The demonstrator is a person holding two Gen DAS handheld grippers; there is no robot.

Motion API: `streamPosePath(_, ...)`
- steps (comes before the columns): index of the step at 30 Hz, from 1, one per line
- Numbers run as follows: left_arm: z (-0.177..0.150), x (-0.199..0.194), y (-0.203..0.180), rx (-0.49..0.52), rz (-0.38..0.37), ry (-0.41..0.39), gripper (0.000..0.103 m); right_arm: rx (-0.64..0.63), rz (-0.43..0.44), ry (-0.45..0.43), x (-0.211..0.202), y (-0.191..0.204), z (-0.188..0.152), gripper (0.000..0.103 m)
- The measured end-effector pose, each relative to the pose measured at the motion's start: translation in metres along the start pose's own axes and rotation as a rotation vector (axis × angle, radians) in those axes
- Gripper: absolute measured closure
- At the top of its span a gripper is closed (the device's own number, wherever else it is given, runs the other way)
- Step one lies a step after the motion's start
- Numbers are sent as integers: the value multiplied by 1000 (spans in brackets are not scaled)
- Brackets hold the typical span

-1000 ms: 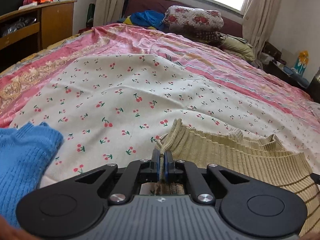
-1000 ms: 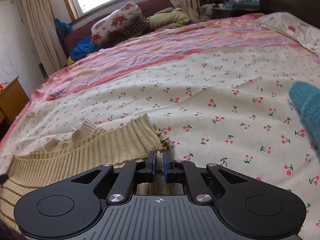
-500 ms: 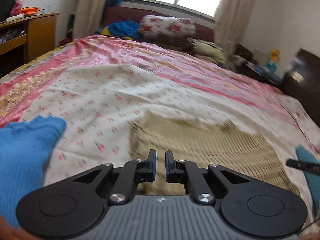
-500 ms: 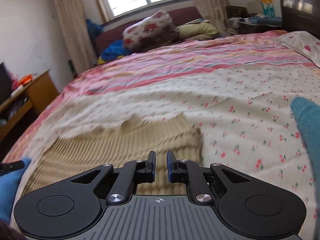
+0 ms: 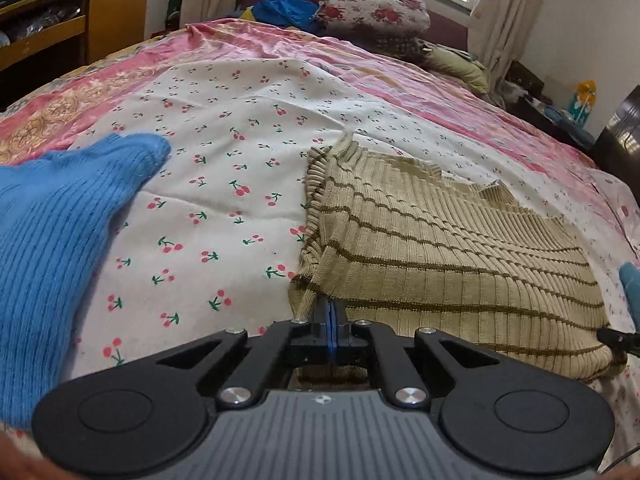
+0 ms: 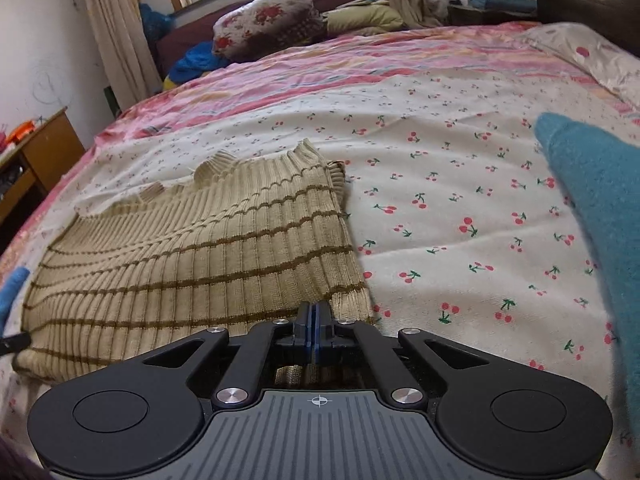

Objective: Fold small clothes

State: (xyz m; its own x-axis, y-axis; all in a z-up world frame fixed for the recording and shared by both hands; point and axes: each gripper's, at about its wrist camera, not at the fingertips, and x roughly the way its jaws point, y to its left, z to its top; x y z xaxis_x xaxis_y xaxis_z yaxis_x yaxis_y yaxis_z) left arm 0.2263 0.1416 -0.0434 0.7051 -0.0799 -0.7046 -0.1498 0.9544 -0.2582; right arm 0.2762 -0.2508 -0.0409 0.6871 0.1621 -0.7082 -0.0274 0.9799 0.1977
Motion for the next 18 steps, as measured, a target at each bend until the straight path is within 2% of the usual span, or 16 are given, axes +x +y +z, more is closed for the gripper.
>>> streamPosePath(4,-2,-7,-2,-9,5,-20,89,10,-8,-13,-16,4,1,103)
streamPosePath(6,-1,-10,0,-24,-2,-31,89,-2,-15,-33,-25,7,0,96)
streamPosePath(8,-2,-12,1,-38,-8,-40,89,-12,-29,-33,-27,9,-3,93)
streamPosePath(12,-5,-9,2,-41,-4,-25,88,-39,-102,10,-12,10,-11,94)
streamPosePath(18,-12,-4,3,-50,19,-11,86,-50,-132,5,-19,22,-7,92)
